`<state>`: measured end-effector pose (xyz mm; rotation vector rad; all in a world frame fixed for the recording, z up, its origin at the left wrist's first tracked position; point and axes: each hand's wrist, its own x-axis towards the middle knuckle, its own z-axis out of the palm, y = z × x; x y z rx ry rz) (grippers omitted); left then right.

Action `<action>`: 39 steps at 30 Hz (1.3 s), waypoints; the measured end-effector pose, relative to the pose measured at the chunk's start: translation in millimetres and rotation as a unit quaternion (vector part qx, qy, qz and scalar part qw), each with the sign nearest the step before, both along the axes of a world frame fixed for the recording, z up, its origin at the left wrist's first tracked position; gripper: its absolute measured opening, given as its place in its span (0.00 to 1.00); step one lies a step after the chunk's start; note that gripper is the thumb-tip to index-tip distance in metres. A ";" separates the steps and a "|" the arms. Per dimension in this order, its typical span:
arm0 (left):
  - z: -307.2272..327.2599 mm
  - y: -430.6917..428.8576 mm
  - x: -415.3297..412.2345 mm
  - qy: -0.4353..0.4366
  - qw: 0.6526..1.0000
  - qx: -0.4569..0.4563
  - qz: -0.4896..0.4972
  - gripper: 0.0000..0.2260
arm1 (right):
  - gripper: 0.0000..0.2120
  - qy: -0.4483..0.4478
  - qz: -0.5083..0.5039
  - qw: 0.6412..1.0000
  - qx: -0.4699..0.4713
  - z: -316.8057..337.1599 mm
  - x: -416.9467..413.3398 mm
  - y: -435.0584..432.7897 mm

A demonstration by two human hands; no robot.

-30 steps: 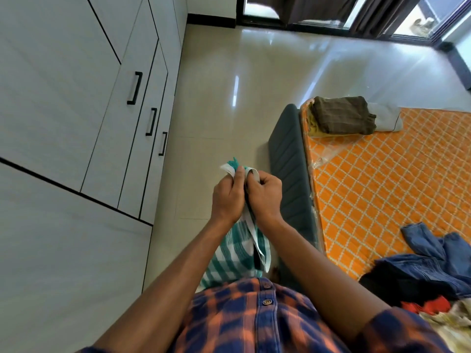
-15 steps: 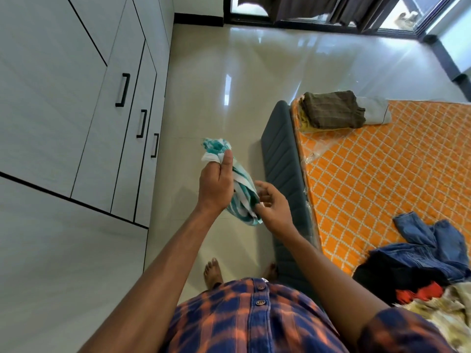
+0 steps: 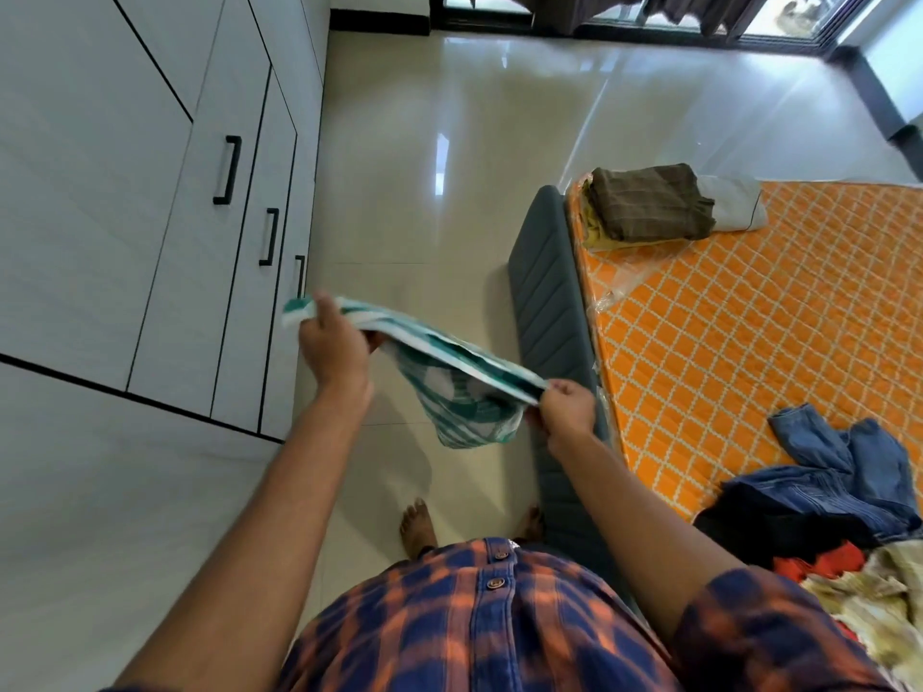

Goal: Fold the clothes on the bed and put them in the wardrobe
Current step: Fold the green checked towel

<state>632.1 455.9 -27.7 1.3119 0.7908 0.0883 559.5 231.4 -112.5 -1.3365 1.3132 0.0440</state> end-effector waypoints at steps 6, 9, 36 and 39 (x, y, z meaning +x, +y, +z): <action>-47.1 33.6 -26.7 0.084 0.995 0.052 0.019 0.16 | 0.17 -0.156 0.023 0.987 -0.001 71.9 43.7 -16.0; -44.4 43.3 -22.1 0.088 0.993 0.081 0.019 0.15 | 0.19 -0.153 0.144 0.978 -0.012 71.5 41.7 -15.2; 23.7 109.5 10.8 -0.050 0.874 0.087 -0.475 0.03 | 0.19 -0.146 0.411 0.893 0.112 112.7 29.2 -86.7; 88.0 95.9 77.0 -0.108 0.882 -0.065 -0.454 0.10 | 0.17 -0.258 0.338 0.888 0.178 182.7 98.2 -95.8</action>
